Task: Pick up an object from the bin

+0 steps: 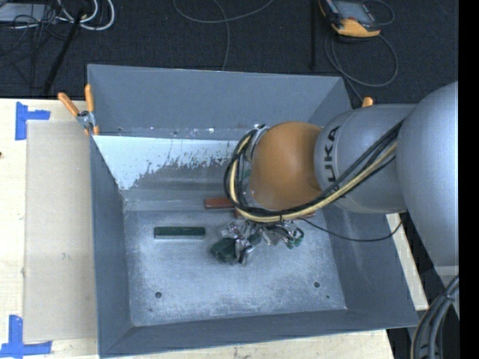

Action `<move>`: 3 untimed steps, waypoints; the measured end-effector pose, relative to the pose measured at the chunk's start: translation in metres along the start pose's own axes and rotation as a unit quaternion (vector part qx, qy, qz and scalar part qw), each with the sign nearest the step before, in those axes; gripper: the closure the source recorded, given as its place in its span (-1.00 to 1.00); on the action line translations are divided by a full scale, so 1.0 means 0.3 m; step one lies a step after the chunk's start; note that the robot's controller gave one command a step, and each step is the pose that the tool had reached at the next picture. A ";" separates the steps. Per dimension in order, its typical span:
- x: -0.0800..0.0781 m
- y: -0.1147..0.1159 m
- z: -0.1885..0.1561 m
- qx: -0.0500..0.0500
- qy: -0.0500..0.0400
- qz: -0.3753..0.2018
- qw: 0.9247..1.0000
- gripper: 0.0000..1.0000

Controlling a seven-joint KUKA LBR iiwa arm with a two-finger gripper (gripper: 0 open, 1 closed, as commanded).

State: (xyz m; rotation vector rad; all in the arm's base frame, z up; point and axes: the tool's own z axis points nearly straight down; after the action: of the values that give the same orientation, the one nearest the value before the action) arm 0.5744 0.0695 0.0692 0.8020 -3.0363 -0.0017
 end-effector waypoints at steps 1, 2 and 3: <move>0.000 0.000 0.000 0.000 0.000 0.000 1.000 -1.00; -0.001 0.000 -0.001 0.000 0.000 0.000 1.000 1.00; 0.000 0.000 0.000 0.000 0.000 0.000 1.000 -1.00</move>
Offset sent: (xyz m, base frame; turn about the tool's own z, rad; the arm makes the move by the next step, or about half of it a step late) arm 0.0000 0.0000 0.0000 0.0000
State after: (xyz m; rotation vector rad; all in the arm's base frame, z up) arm 0.5745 0.0696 0.0693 0.8030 -3.0365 -0.0016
